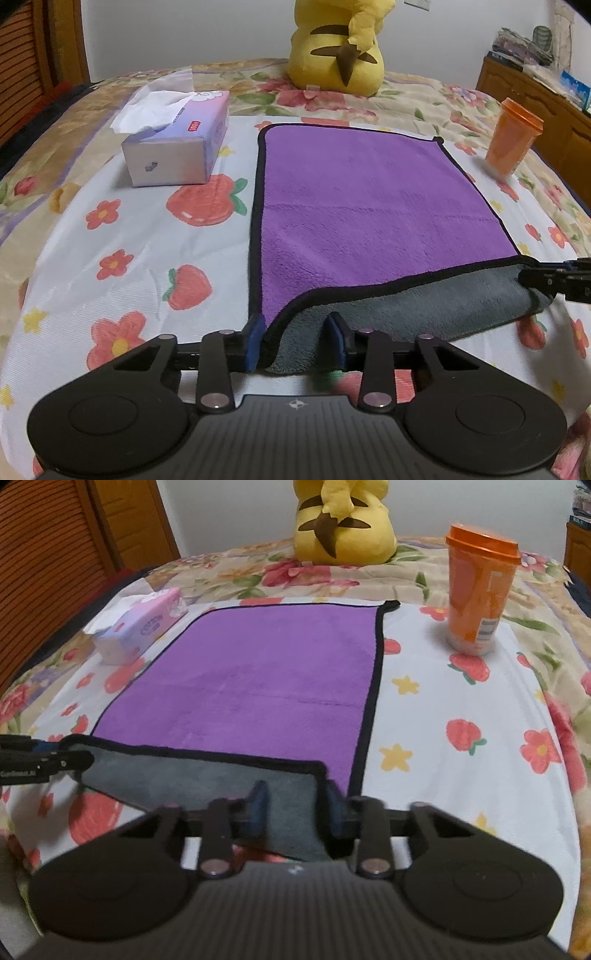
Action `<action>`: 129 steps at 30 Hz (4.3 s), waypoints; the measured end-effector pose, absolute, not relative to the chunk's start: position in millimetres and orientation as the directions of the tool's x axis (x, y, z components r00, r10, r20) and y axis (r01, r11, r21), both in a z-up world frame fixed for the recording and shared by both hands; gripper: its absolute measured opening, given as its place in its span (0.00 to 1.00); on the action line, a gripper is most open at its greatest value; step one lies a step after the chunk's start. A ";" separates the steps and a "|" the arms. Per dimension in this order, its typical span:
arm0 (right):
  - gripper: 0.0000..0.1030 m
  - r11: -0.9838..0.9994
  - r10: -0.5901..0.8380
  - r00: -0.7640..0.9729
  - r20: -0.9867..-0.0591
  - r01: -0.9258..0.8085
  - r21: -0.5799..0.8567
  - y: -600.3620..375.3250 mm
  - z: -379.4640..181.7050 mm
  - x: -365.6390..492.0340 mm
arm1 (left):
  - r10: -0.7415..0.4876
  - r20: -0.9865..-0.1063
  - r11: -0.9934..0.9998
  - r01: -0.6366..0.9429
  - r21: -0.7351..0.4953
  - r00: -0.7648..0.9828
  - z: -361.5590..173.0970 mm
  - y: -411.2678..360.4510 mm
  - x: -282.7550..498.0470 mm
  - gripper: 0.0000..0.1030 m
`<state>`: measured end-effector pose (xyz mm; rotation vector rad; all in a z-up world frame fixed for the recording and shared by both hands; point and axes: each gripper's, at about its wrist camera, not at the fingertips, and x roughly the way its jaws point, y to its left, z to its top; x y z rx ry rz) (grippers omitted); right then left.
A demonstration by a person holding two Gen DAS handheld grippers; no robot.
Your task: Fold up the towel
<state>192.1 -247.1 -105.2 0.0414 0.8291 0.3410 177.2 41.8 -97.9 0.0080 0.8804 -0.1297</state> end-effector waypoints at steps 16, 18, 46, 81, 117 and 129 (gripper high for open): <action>0.04 0.949 0.281 0.639 -0.716 -0.296 0.107 -246.1 -104.7 190.5 | -0.130 -0.729 0.988 0.150 -0.038 0.672 -85.5 36.7 169.7 0.10; 0.04 0.948 0.284 0.646 -0.709 -0.298 0.108 -245.9 -102.2 189.8 | -0.137 -0.707 0.987 0.156 -0.038 0.694 -79.7 36.0 167.4 0.09; 0.04 0.932 0.349 0.739 -0.576 -0.336 0.134 -259.4 -66.5 192.1 | -0.178 -0.587 0.983 0.174 -0.064 0.790 -50.0 33.8 169.3 0.09; 0.04 0.930 0.333 0.846 -0.416 -0.367 -0.002 -251.8 -46.9 192.8 | -0.195 -0.492 0.979 0.195 -0.052 0.849 -29.5 27.3 200.3 0.08; 0.04 0.931 0.296 0.876 -0.382 -0.354 -0.092 -250.2 -49.6 249.8 | -0.175 -0.438 0.984 0.170 -0.052 0.882 -21.2 25.1 266.2 0.08; 0.04 0.938 0.264 0.900 -0.346 -0.324 -0.127 -243.7 -37.8 276.8 | -0.155 -0.402 0.988 0.150 -0.043 0.902 -12.8 21.3 293.6 0.08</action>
